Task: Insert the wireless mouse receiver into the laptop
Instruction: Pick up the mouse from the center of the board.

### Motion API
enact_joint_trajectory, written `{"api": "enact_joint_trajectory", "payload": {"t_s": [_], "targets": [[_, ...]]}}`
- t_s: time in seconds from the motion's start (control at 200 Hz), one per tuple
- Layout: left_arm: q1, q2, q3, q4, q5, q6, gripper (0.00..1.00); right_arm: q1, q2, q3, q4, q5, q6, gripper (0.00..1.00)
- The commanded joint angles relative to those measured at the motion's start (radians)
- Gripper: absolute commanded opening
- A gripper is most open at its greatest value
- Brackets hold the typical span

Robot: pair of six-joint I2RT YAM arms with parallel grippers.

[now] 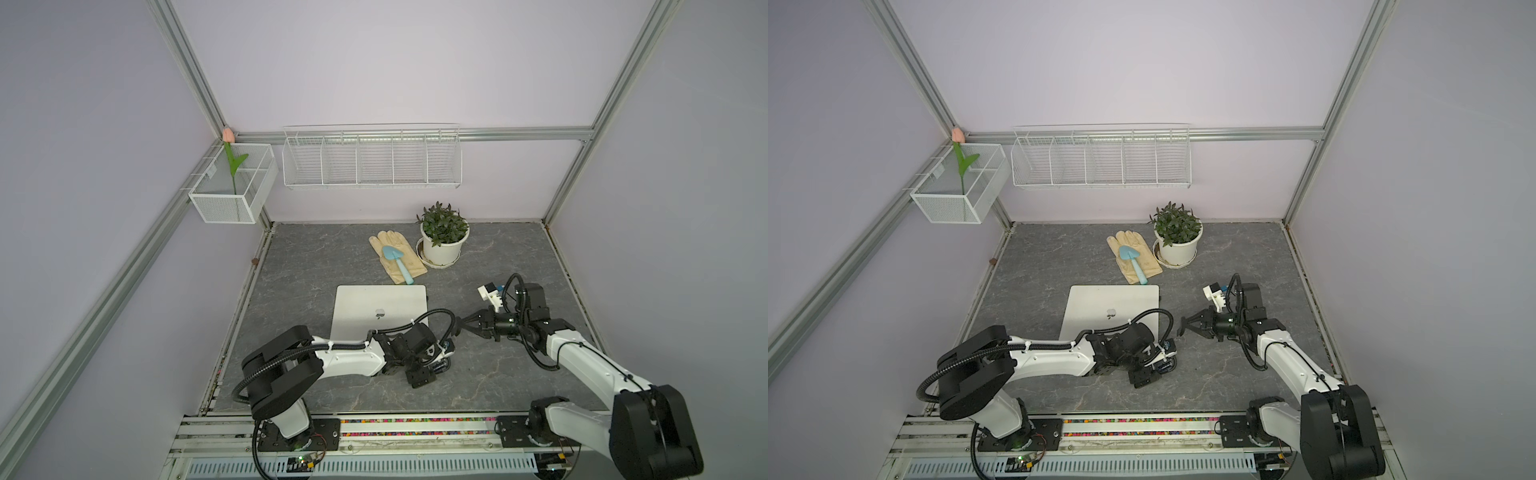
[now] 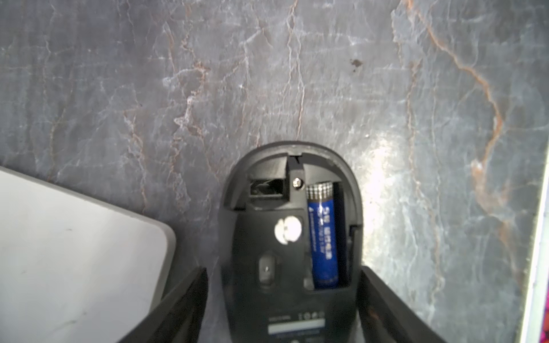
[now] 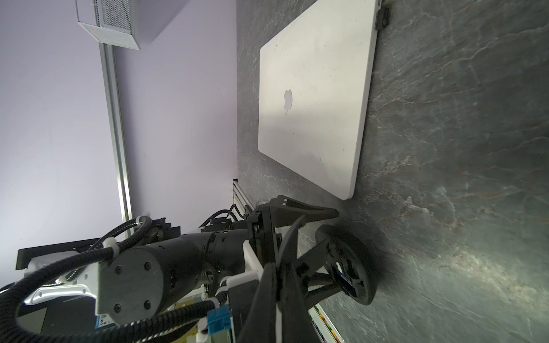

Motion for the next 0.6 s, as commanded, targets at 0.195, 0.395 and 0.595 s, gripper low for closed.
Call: {"api": "enact_joint_trajectory", "payload": {"t_s": [0.195,0.395,0.595], "targets": [[0.020,0.018,0.035,-0.026,0.050,0.039,0.79,-0.006,-0.019,-0.011,0.009,-0.011,0.003,0.07],[0.028,0.047,0.048,-0.010,0.026,0.009,0.77,-0.006,-0.030,-0.015,0.004,-0.009,-0.001,0.07],[0.029,0.053,0.051,-0.003,0.029,-0.011,0.75,-0.006,-0.035,-0.019,0.002,-0.006,-0.001,0.07]]}}
